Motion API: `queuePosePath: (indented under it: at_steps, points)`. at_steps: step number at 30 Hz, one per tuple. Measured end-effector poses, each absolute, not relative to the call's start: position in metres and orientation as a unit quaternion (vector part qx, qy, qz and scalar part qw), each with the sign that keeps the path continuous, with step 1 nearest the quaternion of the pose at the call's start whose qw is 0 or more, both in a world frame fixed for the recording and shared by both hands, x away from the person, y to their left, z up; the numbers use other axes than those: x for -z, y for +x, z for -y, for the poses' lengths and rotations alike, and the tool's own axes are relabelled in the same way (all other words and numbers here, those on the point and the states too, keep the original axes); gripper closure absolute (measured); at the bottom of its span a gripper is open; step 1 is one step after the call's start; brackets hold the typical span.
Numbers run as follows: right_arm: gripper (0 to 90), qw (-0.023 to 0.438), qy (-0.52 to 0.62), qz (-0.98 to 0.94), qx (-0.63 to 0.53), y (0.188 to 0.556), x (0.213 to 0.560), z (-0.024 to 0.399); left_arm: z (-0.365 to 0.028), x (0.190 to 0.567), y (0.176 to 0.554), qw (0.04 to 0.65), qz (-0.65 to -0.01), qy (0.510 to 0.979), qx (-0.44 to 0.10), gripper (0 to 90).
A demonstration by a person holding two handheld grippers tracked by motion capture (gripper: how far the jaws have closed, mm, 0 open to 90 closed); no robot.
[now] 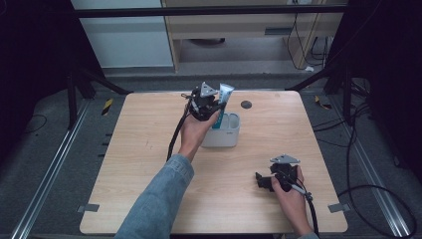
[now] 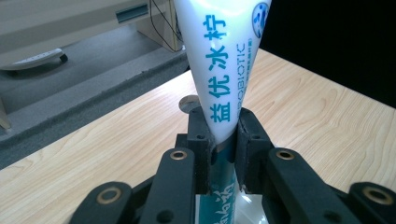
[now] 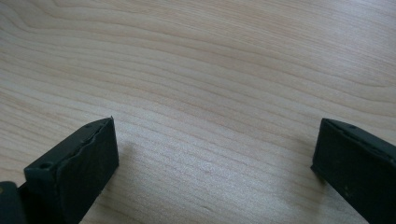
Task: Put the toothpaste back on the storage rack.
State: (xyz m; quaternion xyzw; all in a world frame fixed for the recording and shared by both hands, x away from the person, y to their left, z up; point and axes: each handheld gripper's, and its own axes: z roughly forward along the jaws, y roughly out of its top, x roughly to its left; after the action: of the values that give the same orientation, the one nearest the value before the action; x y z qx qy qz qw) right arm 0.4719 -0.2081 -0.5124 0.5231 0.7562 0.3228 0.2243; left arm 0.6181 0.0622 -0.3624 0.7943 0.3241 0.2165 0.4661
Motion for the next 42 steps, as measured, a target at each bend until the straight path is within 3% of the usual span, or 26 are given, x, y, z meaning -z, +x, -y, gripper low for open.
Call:
queuePosePath:
  at_steps: [42]
  points:
    - [0.5, 0.221, 0.522, -0.758, -0.324, 0.472, 0.512, 0.208, -0.061, 0.392, 0.621, 0.442, -0.336, 0.808, -0.198, 77.7]
